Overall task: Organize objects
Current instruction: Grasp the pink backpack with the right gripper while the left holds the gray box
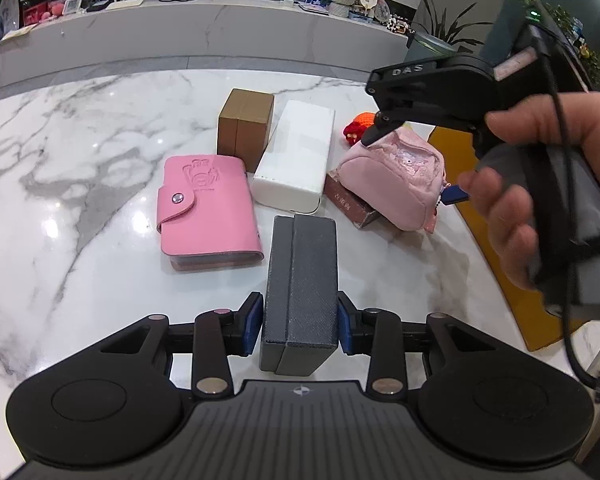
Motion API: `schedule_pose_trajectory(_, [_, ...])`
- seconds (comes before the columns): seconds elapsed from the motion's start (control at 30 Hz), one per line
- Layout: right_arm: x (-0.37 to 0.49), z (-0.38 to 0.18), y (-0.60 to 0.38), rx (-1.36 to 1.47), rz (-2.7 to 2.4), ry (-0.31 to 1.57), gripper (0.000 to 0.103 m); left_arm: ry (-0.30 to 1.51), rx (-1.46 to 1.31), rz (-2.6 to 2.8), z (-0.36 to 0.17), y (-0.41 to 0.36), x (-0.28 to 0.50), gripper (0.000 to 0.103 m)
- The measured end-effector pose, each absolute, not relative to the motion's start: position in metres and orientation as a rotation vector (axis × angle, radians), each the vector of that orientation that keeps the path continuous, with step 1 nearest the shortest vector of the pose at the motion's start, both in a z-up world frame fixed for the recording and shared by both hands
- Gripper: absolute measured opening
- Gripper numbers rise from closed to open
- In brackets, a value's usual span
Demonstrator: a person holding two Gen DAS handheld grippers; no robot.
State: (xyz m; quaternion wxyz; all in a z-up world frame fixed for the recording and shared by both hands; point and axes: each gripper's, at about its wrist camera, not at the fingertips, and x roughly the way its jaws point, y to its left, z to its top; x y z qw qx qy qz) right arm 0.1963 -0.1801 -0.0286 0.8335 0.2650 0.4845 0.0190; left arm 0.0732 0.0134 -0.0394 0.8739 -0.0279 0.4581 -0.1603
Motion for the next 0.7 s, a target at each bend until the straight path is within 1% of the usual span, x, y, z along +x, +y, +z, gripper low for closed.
schedule_pose_trajectory(0.23, [0.217,-0.034,-0.159,0.495,-0.023,1.039,0.098,0.963,-0.085,-0.339,-0.043,0.018,0.077,0.042])
schedule_pose_trajectory(0.37, [0.220,-0.038,-0.152,0.415,-0.010,1.037,0.096,0.972,-0.092,-0.341,-0.047,0.020,0.080,0.042])
schedule_pose_trajectory(0.47, [0.216,-0.038,-0.154,0.363,0.030,1.016,0.088,0.982,-0.099,-0.338,-0.050,0.021,0.082,0.042])
schedule_pose_trajectory(0.53, [0.214,-0.035,-0.156,0.331,0.065,1.011,0.080,0.983,-0.099,-0.341,-0.051,0.021,0.082,0.041])
schedule_pose_trajectory(0.57, [0.212,-0.034,-0.158,0.318,0.080,1.011,0.079,0.976,-0.094,-0.342,-0.050,0.021,0.081,0.039])
schedule_pose_trajectory(0.63, [0.209,-0.031,-0.162,0.305,0.103,1.013,0.074,0.961,-0.082,-0.341,-0.046,0.021,0.078,0.038])
schedule_pose_trajectory(0.7, [0.206,-0.029,-0.167,0.302,0.115,1.012,0.072,0.952,-0.085,-0.343,-0.043,0.021,0.076,0.038])
